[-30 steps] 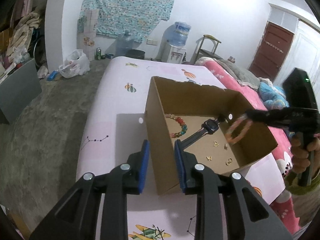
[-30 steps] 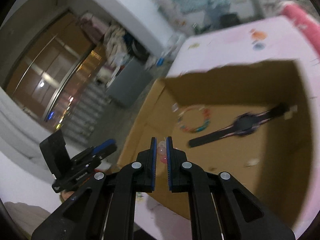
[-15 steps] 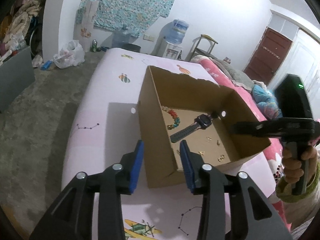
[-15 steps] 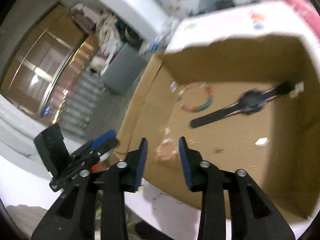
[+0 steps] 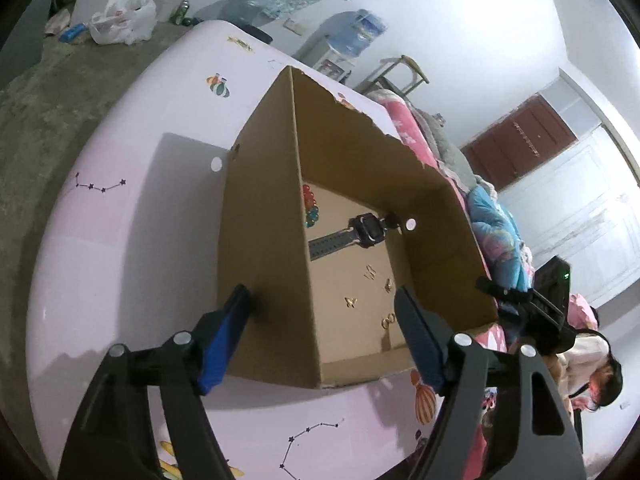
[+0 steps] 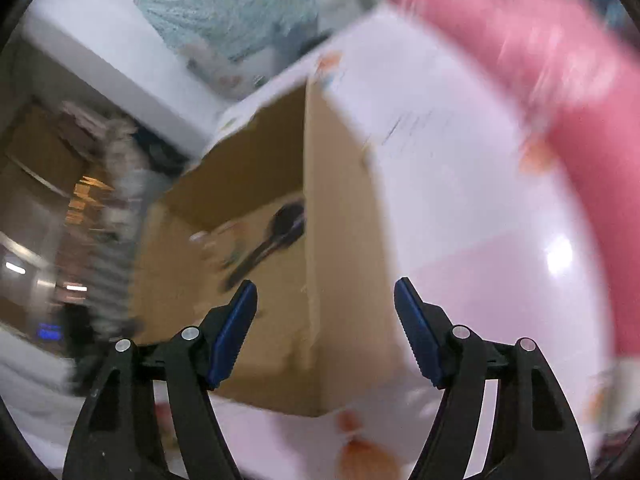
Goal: Organize jewelry
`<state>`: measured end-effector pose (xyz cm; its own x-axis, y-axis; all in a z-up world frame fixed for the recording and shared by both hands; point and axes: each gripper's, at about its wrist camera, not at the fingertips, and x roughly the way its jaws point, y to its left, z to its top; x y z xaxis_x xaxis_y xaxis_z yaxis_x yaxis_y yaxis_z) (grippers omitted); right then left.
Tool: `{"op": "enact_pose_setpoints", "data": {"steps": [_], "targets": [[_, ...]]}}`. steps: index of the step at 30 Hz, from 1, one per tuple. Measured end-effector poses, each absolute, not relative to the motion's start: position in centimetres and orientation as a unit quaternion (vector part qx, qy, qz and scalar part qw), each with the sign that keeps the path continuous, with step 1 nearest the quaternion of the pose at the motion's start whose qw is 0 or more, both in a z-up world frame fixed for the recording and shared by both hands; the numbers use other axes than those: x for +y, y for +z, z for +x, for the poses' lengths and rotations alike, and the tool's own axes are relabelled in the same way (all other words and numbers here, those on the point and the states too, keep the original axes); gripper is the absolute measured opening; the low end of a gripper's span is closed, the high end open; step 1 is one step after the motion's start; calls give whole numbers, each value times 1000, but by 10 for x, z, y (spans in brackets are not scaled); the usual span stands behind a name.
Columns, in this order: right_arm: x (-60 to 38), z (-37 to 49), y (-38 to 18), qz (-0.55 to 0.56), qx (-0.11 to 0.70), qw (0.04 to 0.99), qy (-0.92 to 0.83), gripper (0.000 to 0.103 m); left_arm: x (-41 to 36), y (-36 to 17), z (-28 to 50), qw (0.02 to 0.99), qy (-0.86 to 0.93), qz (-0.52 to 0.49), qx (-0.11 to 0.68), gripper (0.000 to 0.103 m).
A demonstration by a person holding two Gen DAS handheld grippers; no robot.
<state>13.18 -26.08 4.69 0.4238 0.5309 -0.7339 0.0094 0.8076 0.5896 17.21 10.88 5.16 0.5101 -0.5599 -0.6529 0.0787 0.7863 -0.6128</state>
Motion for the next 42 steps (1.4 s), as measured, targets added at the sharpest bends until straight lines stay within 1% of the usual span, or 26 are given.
{"op": "enact_pose_setpoints", "data": {"steps": [1, 4, 7, 11, 16, 22, 26, 32, 35, 37, 39, 40, 42], "targets": [[-258, 130, 46, 267, 510, 800, 166, 68, 106, 52, 172, 830, -187, -259, 458, 72], [-248, 125, 57, 223, 509, 817, 156, 68, 97, 57, 168, 839, -175, -235, 459, 72], [-244, 119, 64, 204, 505, 826, 145, 68, 89, 60, 165, 843, -173, -217, 461, 73], [-245, 107, 68, 214, 501, 827, 138, 68, 87, 63, 155, 840, -183, -216, 463, 73], [-247, 88, 77, 202, 500, 832, 131, 68, 87, 69, 130, 833, -197, -226, 465, 73], [-259, 57, 73, 227, 500, 827, 119, 68, 86, 71, 97, 818, -211, -243, 478, 73], [-268, 50, 61, 249, 500, 823, 108, 68, 82, 58, 87, 806, -214, -249, 492, 73], [-270, 38, 66, 255, 480, 833, 105, 68, 81, 60, 81, 819, -204, -244, 477, 74], [-269, 23, 80, 227, 464, 852, 88, 68, 74, 78, 70, 853, -178, -199, 449, 75], [-266, 10, 90, 204, 451, 866, 67, 73, 71, 92, 60, 878, -152, -157, 426, 79], [-263, -5, 99, 184, 437, 879, 50, 76, 68, 104, 51, 898, -128, -126, 402, 87], [-260, -15, 105, 168, 427, 888, 38, 78, 65, 113, 44, 908, -114, -109, 388, 89], [-258, -28, 109, 145, 413, 899, 25, 83, 62, 123, 36, 919, -98, -91, 370, 97]]}}
